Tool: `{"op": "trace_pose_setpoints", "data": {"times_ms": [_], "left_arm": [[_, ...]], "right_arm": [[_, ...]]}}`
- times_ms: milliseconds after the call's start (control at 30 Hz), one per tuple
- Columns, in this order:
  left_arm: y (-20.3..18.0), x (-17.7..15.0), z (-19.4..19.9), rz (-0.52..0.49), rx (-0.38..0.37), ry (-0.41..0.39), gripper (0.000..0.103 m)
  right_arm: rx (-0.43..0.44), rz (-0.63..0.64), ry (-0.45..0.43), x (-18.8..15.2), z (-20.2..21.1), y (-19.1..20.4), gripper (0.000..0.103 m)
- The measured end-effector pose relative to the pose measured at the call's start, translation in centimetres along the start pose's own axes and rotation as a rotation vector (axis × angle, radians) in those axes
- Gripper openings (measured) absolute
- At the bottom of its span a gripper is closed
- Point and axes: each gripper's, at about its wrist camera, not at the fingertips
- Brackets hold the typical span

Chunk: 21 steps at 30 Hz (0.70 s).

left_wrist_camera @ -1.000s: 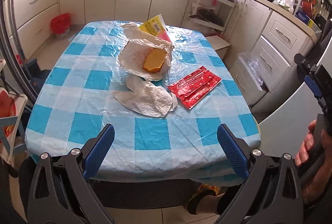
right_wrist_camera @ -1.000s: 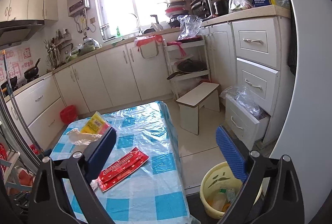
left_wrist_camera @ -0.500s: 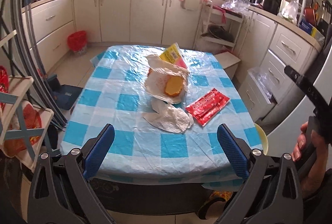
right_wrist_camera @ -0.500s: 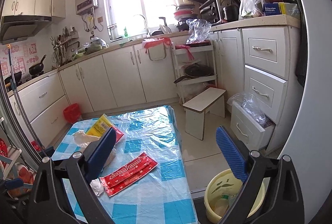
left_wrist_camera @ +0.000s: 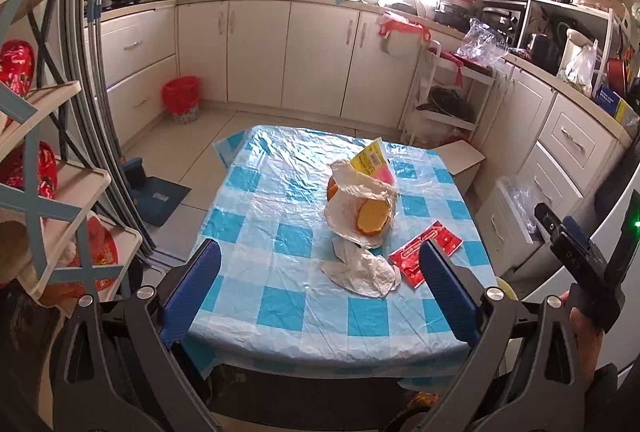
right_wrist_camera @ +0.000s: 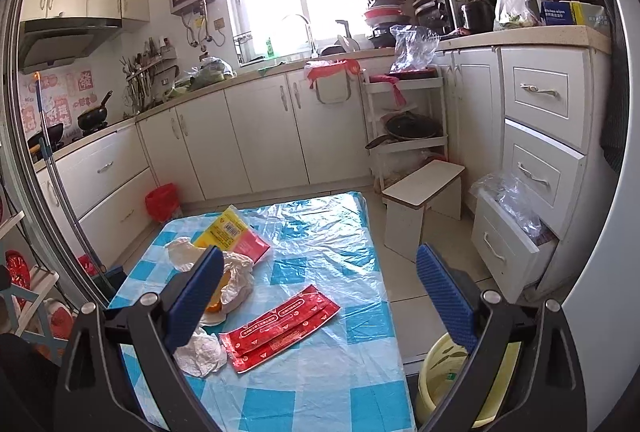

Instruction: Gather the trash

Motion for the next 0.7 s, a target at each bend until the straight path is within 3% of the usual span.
{"op": "trace_pose_setpoints", "data": {"times_ms": [267,700], "left_arm": [[-1.3,-2.7,-2.5,-0.026,-0.036,0.053,0.095],[-1.7,-3.4,-8.8,-0.039,-0.049,0.067,0.095]], "right_arm": [[0.006,-0.004,0.057,-1.2,-0.7,-0.6,0.093],[-0.015,0.015,0.104,-2.8,-2.0,-0.8,0.093]]}}
Point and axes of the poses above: each gripper's, at about its wrist camera, not at the fingertips, and z roughly against the way its jaws point, y to its left, x to its top, and after that the axes turned 13 degrees about x, right-handed
